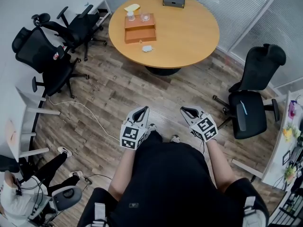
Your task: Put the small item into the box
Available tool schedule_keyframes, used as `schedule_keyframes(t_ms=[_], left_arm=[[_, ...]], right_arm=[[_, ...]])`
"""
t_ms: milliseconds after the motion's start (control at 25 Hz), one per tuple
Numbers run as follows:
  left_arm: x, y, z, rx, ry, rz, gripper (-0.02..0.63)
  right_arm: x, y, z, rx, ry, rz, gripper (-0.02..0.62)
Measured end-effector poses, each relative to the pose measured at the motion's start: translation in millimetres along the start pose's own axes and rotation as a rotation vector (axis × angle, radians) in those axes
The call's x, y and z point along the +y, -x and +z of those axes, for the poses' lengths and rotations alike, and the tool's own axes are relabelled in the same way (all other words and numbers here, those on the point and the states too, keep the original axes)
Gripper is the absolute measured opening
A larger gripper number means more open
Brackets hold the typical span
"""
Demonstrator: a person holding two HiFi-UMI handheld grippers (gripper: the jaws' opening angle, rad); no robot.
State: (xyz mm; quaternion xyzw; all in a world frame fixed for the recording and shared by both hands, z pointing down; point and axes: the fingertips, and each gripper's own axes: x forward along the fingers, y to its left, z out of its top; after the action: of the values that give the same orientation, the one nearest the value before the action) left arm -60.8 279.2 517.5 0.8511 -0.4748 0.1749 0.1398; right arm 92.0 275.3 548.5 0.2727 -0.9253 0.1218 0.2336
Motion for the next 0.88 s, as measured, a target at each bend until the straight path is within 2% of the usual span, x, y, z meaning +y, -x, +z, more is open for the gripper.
schedule_keyframes(t_ms=[440,880], left_arm=[[59,-8,4,-0.001,-0.006,-0.038,0.007],[105,1,-5,0.023,-0.014,-0.071,0.008]], right_arm=[[-8,-44,7,0.031,0.01,-0.078,0.012],[10,-85,18,0.059,-0.009,-0.114,0.012]])
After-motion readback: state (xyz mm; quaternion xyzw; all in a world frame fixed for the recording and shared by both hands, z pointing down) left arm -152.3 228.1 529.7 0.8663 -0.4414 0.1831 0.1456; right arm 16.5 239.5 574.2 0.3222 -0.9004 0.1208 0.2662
